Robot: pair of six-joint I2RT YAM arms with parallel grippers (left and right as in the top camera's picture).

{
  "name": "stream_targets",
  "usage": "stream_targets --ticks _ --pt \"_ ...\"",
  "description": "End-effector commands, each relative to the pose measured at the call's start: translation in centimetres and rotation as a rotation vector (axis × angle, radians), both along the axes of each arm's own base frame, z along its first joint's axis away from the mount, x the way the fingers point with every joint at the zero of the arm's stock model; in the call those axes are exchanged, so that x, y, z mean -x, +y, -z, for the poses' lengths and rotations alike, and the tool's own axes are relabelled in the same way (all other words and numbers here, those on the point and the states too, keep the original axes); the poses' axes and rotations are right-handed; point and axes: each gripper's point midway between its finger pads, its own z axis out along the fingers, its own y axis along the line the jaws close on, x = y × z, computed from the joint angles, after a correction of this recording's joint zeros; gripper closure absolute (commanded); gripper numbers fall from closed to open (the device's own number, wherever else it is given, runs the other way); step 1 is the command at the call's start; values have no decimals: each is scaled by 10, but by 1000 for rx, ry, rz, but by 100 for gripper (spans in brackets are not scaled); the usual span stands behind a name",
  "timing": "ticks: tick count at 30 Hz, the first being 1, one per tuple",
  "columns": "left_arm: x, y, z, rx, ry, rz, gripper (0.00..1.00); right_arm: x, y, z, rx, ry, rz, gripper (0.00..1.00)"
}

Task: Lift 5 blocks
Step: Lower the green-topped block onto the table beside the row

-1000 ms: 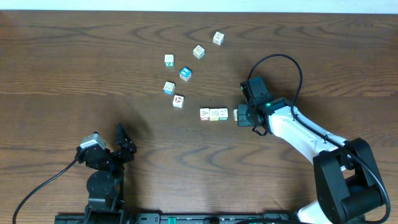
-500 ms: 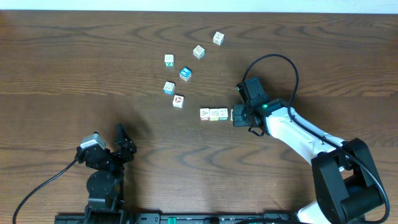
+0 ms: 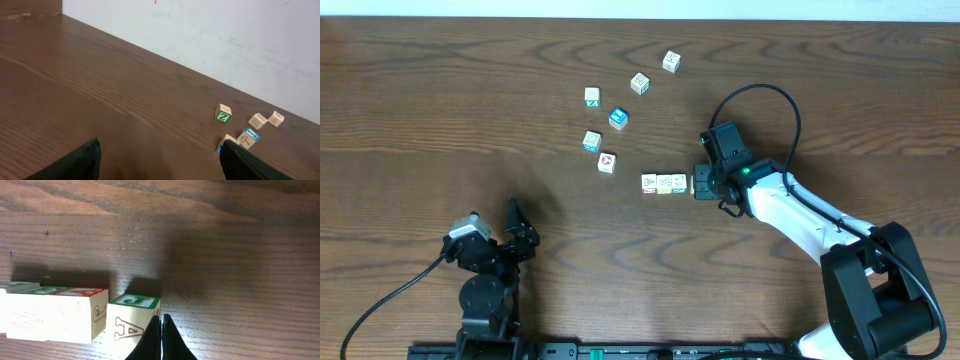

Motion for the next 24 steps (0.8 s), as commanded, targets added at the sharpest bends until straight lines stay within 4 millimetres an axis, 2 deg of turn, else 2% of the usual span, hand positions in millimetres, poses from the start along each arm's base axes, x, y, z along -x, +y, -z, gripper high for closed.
stream_targets --ticks 1,13,24 --pt "2 5 18 -7 54 -24 24 4 4 5 -7 15 -20 99" --pt "2 5 18 -7 54 -24 24 7 9 5 -28 24 -32 99" --pt "2 5 18 -7 54 -24 23 1 12 2 -28 -9 -76 99"
